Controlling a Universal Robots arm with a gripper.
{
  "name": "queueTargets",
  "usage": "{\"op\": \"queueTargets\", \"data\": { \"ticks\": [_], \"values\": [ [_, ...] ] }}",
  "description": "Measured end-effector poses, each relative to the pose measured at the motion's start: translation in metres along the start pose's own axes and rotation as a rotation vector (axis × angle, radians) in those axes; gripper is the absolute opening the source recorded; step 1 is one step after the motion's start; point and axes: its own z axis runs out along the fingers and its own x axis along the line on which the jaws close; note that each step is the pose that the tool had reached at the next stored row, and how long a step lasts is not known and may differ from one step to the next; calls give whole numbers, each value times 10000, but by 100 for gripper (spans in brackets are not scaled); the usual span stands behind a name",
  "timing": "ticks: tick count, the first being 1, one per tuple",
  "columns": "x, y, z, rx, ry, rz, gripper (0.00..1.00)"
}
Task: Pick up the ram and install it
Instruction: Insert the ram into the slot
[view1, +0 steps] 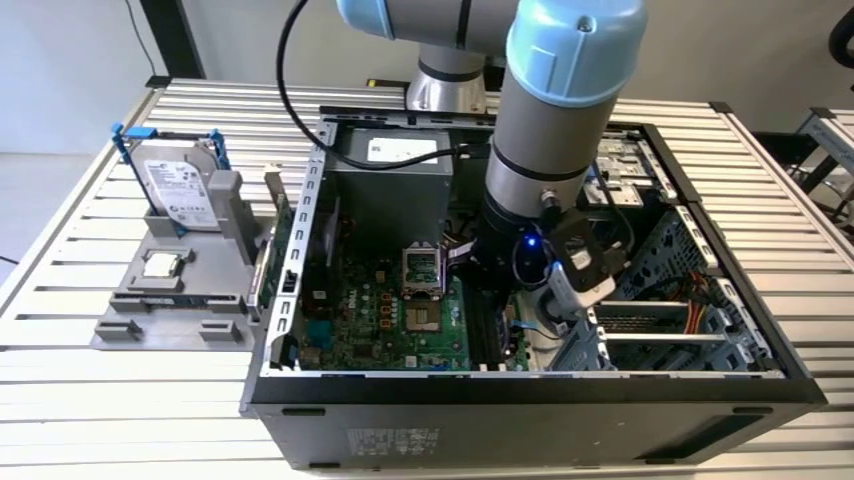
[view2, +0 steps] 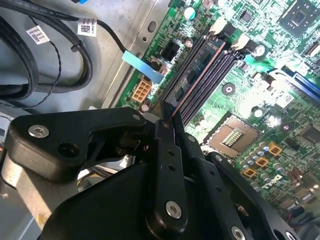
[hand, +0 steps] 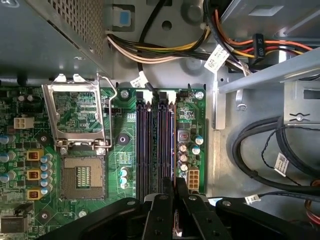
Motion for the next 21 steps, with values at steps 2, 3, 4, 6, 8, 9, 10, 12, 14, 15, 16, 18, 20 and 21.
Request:
{"op": "queueTargets", "data": {
  "ticks": [2, 3, 4, 6, 8, 9, 10, 12, 14, 15, 16, 18, 20, 21],
  "values": [
    [0, 0, 13, 1, -1, 20, 0],
    [0, -1, 20, 4, 0, 26, 0],
    [-4, -1, 29, 4, 0, 28, 0],
    [-8, -1, 45, 4, 0, 36, 0],
    [-7, -1, 48, 8, 0, 71, 0],
    [-7, -1, 48, 10, -1, 99, 0],
    [-13, -1, 86, 17, -7, 319, 0],
    [-14, -1, 86, 17, -4, 320, 0],
    [-16, -1, 86, 19, 10, 311, 0],
    [-16, -1, 86, 15, 13, 273, 0],
    [-16, -2, 86, 1, 16, 225, 0],
    [-16, -1, 71, -30, 19, 155, 0],
    [-18, -1, 56, -62, 20, 85, 0],
    [-17, -1, 55, -73, 20, 36, 0]
  ]
}}
